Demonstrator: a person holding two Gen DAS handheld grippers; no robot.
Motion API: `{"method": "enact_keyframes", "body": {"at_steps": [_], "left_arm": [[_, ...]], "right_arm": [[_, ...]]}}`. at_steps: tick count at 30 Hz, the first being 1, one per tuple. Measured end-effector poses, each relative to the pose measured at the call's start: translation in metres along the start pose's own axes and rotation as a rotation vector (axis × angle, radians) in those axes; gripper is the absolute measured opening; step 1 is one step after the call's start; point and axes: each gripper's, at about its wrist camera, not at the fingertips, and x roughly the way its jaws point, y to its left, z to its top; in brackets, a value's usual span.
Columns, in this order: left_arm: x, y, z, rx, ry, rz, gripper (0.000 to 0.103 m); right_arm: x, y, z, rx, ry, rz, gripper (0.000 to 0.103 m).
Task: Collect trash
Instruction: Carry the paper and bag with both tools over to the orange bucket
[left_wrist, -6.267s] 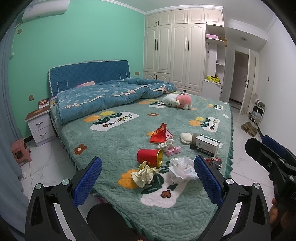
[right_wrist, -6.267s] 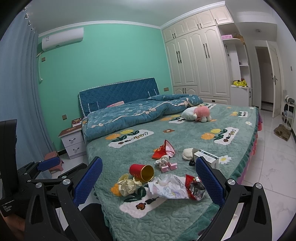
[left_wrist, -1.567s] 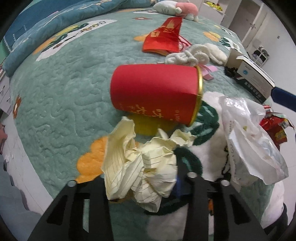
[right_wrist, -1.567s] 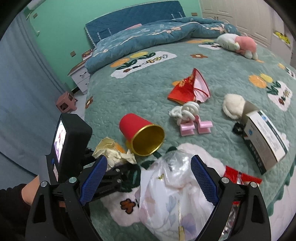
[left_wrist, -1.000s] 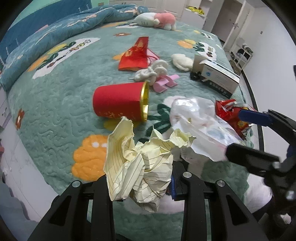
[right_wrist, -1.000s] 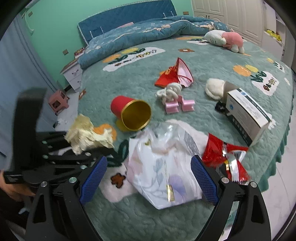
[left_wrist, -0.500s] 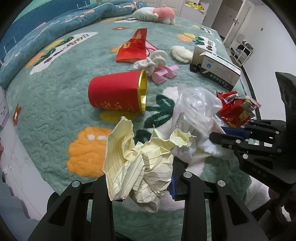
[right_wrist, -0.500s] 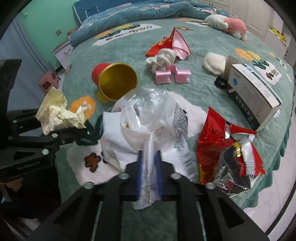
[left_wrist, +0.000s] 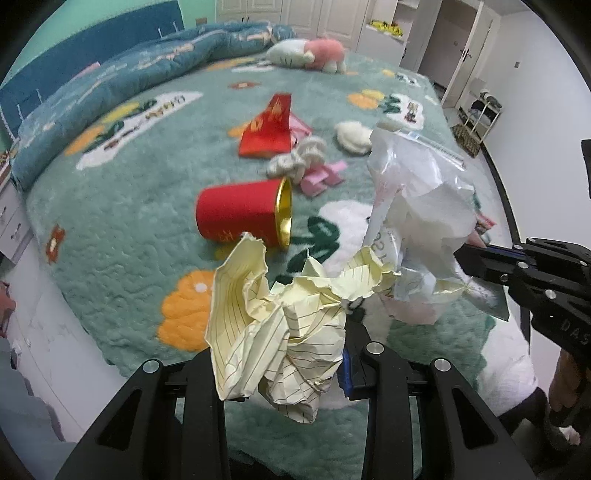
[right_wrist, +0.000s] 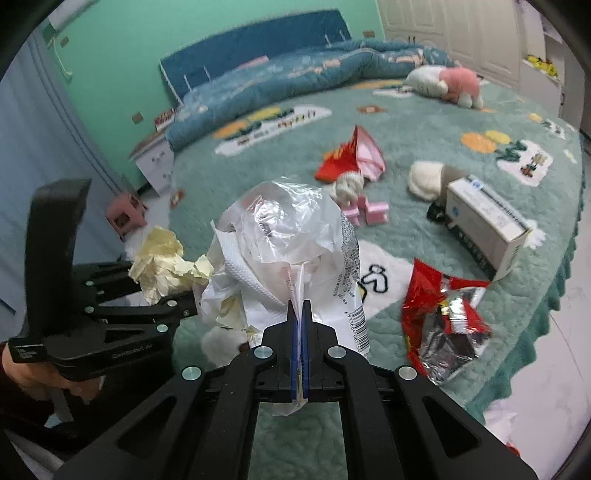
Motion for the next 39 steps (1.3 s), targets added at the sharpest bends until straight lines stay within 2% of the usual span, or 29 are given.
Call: {"method": "enact_keyframes", "body": {"at_steps": [5,11,21,32,39], "left_arm": [[-0.027,-0.015,-0.003,0.032,-0.058,0.003,0.035],[-0.054,-0.039,-0.007,0.097,-0.117,-0.01,0.035],[-0.073,-0.124,-0.011,0.306,-0.174,-0.101,0.036],[-0.063,-0.244,-0.009,0.586,-0.166,-0.231,0.036],[-0.04,-0.325,-0.023,0.736,-0.094,-0.354,0.036]], "right_arm": [[-0.041,0.007,-0.008,0.029,-0.092,0.003,0.002],[-0.086,0.012,-0.031,0.05,-0.173,-0.034,0.002],[-0.175,-0.023,-0.092,0.181,-0.318,-0.159,0.002],[-0.262,-0.094,-0.187,0.419,-0.43,-0.375,0.002],[-0.303,-0.138,-0.252,0.583,-0.445,-0.504,0.002]]}}
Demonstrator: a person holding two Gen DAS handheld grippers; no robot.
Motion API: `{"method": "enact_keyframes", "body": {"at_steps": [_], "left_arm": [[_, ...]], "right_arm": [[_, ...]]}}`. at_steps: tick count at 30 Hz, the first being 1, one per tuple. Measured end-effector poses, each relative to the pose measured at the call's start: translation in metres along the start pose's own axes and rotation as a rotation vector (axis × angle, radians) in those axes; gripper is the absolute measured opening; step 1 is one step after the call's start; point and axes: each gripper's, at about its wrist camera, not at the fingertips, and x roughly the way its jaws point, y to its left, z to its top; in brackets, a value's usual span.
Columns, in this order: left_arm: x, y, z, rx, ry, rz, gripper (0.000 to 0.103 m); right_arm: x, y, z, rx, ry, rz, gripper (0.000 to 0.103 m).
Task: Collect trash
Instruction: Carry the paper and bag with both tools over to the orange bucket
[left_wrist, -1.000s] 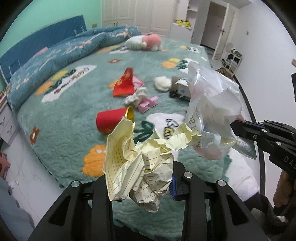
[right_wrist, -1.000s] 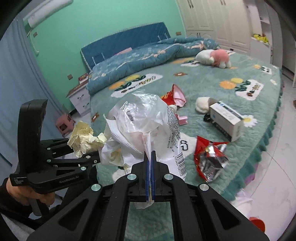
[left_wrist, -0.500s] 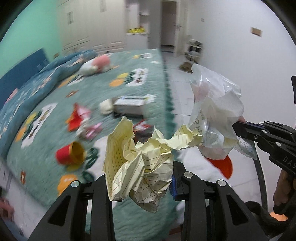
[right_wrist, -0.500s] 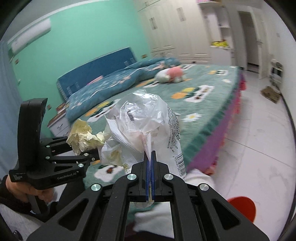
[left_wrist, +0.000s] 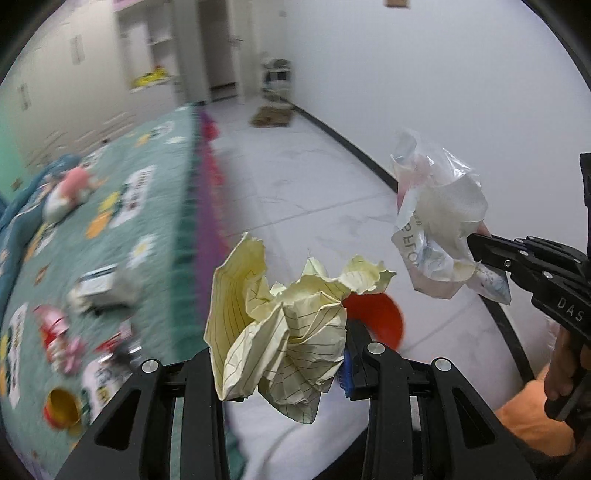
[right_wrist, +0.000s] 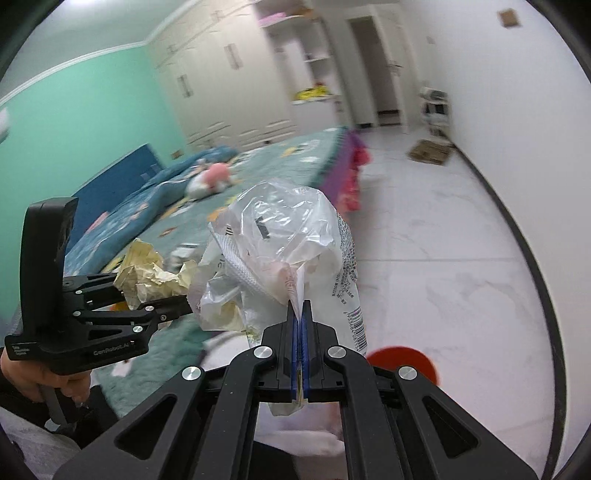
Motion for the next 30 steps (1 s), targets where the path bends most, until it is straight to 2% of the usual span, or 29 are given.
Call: {"method": "enact_keyframes", "body": {"at_steps": [5,12,20,24,26,27,30], "left_arm": [[0.042,-0.041,0.017,0.077,0.049,-0.103,0.036],[0.108,-0.07,0.026,0.116,0.148,-0.201,0.037],[0.19,-0.075,0.028,0.121,0.273,-0.228,0.038],[0.214,-0.075,0.029,0.142,0.294,-0.213,0.056],[0.218,-0.078,0.029,0.152,0.294,-0.195,0.059],[0.222,-0.078,0.029,0.162,0.301,-0.181,0.067],[0.224,-0.082,0.03,0.175,0.301,-0.161,0.074]], "right_arm": [[-0.015,-0.061,-0.015,0.112,0.005,-0.11,0.002],[-0.014,-0.11,-0.036,0.218,0.033,-0.212,0.002],[0.029,-0.136,-0.036,0.287,0.062,-0.272,0.002],[0.052,-0.143,-0.032,0.285,0.091,-0.276,0.002],[0.057,-0.146,-0.033,0.284,0.099,-0.276,0.002],[0.065,-0.145,-0.029,0.287,0.103,-0.274,0.002],[0.074,-0.142,-0.029,0.285,0.109,-0.271,0.002]]}}
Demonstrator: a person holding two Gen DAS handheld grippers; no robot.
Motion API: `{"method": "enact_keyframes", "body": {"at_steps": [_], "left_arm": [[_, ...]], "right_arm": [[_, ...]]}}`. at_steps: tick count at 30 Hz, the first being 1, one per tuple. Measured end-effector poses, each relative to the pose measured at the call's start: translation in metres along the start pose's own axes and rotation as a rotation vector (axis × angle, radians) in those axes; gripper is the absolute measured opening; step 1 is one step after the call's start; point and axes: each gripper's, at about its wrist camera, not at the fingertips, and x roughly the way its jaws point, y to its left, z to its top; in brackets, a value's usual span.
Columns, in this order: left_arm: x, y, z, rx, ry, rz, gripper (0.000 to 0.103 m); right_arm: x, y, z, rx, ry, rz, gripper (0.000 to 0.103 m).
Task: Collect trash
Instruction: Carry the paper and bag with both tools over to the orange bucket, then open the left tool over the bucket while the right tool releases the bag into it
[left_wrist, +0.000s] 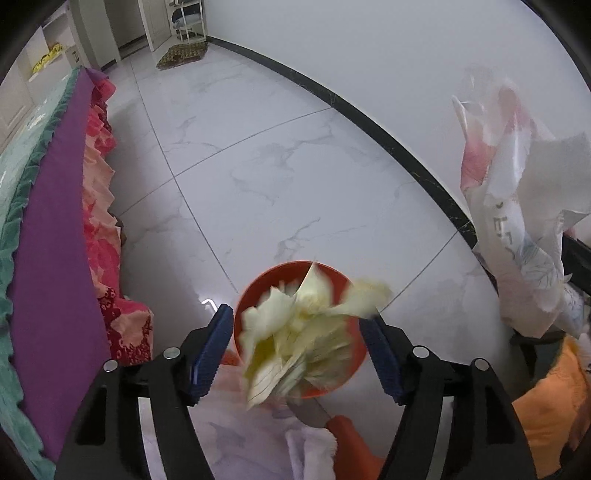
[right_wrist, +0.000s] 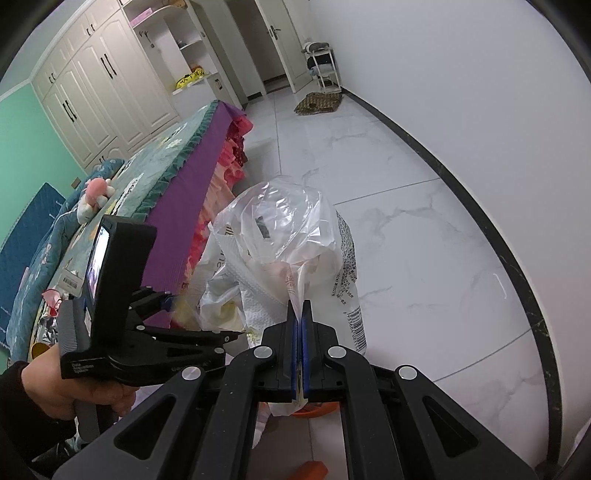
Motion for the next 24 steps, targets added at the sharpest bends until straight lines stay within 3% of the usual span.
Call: {"method": "enact_keyframes", "body": {"at_steps": [1,9,15,21,24], "left_arm": [[0.0,-0.001,0.0,-0.001,0.003,0.003,0.078],[-0.007,0.01,-0.005,-0.025,-0.004,0.039,0.078],[-0.024,0.029,-0.014,-0.074,-0.026,0.087,0.078],[-0.025,0.042,-0.019,-0.104,-0.022,0.119,0.078],[-0.023,0.045,-0.018,-0.122,-0.019,0.114,0.078]], "right_arm": [[0.003,0.0,0.0,0.001,0.003,0.0,0.002],[0.016,0.003,0.0,-0.003,0.026,0.012,0.002],[0.049,0.019,-0.002,-0.023,0.087,0.06,0.003],[0.076,0.038,-0.004,-0.062,0.128,0.065,0.01],[0.086,0.042,-0.005,-0.076,0.135,0.042,0.025]]}}
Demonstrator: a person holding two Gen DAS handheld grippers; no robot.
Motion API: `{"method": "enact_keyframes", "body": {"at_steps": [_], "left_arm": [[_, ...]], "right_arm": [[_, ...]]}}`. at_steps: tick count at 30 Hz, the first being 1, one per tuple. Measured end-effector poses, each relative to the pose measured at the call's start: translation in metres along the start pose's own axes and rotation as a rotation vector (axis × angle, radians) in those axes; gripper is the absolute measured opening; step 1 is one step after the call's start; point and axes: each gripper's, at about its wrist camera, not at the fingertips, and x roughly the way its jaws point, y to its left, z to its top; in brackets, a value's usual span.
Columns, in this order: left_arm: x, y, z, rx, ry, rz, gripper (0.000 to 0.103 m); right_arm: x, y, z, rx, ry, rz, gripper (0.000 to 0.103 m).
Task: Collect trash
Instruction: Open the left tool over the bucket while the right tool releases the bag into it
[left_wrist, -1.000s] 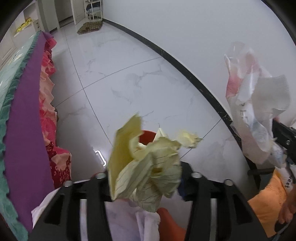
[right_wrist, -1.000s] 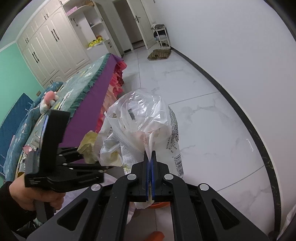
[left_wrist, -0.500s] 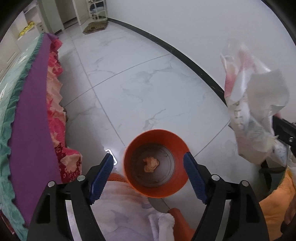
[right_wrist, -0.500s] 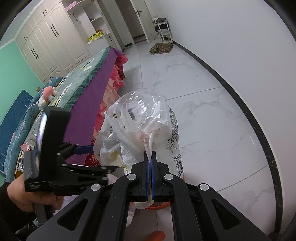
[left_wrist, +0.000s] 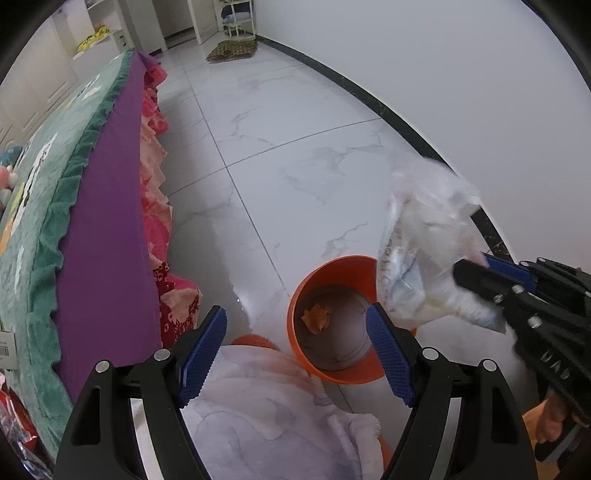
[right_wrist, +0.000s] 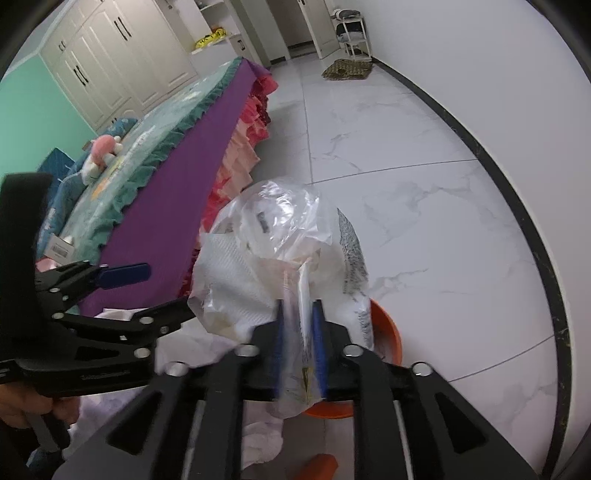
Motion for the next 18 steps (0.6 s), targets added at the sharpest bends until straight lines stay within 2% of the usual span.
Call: {"method": "enact_keyframes", "body": {"at_steps": [1,2,11,18], "left_arm": [[0.001,0.0,0.0,-0.001,0.001,0.0,0.078],[0.001,0.0,0.001,-0.001,0.002,-0.001,0.078],[0.0,0.003,-0.004,-0.006,0.004,-0.004,0.078],[-0.015,0.004,-0.007,-0.015,-0.026,-0.007,0.078]], "right_arm": [[0.003,0.0,0.0,-0.001,0.004,-0.008,0.037],[0.007,-0.001,0.0,0.002,0.014,-0.016,0.044],[0.013,-0.005,-0.003,0.017,0.03,-0.018,0.044],[-0.012,0.006,0.003,0.019,-0.01,0.019,0.044]]}}
